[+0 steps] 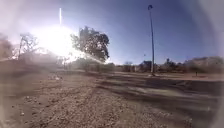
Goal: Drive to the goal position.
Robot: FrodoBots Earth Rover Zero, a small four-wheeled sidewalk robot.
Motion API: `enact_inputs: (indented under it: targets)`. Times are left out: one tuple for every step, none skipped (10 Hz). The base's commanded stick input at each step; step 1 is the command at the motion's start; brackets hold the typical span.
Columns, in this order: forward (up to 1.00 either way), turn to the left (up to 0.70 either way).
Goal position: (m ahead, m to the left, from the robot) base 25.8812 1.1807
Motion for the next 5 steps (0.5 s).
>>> enact_inputs:
  targets:
    - [0.50,0.00]
    - [0.50,0.00]
    - [0.50,0.00]
    - [0.50,0.00]
    - [0.50,0.00]
